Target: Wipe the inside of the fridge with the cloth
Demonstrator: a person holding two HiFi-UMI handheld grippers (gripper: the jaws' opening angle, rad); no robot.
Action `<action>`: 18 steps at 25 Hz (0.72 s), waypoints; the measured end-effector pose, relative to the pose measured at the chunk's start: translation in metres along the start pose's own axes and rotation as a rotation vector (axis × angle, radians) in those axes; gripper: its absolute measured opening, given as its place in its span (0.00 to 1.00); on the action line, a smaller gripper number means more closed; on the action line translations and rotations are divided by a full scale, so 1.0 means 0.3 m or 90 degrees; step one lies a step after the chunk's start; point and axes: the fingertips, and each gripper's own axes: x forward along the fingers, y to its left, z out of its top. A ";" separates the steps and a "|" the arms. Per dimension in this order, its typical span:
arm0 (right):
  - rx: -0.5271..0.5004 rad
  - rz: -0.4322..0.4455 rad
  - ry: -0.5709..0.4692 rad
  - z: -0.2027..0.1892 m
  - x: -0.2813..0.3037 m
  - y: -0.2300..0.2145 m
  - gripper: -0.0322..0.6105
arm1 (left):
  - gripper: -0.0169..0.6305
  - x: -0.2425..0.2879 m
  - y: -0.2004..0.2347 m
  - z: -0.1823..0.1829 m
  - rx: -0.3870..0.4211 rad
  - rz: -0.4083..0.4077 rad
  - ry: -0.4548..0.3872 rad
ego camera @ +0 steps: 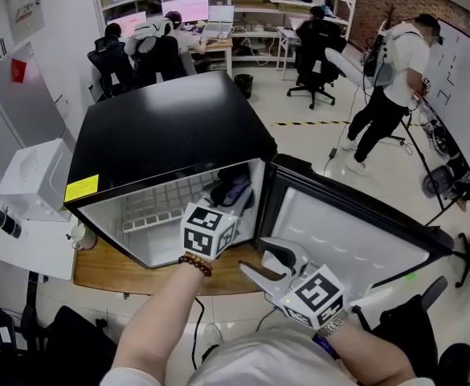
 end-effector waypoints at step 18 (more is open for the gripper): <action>-0.010 0.077 -0.006 -0.042 -0.095 0.032 0.41 | 0.22 -0.088 -0.152 0.018 -0.001 -0.021 -0.041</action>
